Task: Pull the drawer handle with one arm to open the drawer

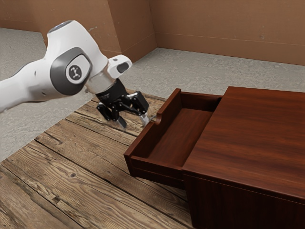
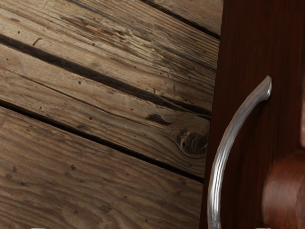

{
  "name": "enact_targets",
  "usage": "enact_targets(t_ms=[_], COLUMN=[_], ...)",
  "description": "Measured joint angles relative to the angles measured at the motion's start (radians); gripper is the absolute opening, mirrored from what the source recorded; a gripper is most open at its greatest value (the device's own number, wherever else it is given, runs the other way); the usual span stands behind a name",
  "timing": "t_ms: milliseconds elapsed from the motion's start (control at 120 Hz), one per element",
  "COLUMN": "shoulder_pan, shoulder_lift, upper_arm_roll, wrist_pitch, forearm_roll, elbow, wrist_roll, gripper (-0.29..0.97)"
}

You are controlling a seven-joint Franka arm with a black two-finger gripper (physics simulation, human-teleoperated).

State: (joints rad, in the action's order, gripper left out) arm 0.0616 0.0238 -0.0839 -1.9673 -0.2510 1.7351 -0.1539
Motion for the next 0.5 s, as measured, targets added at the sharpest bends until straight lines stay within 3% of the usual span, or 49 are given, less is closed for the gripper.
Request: enact_targets(t_ms=[392, 500], shoulder_pan=[-0.013, -0.074], shoulder_lift=[-0.128, -0.129], upper_arm_roll=[0.024, 0.044], wrist_pitch=[0.038, 0.056], forearm_roll=[-0.060, -0.072], elbow=[-0.041, -0.040], wrist_roll=[0.013, 0.016], gripper=[0.64, 0.66])
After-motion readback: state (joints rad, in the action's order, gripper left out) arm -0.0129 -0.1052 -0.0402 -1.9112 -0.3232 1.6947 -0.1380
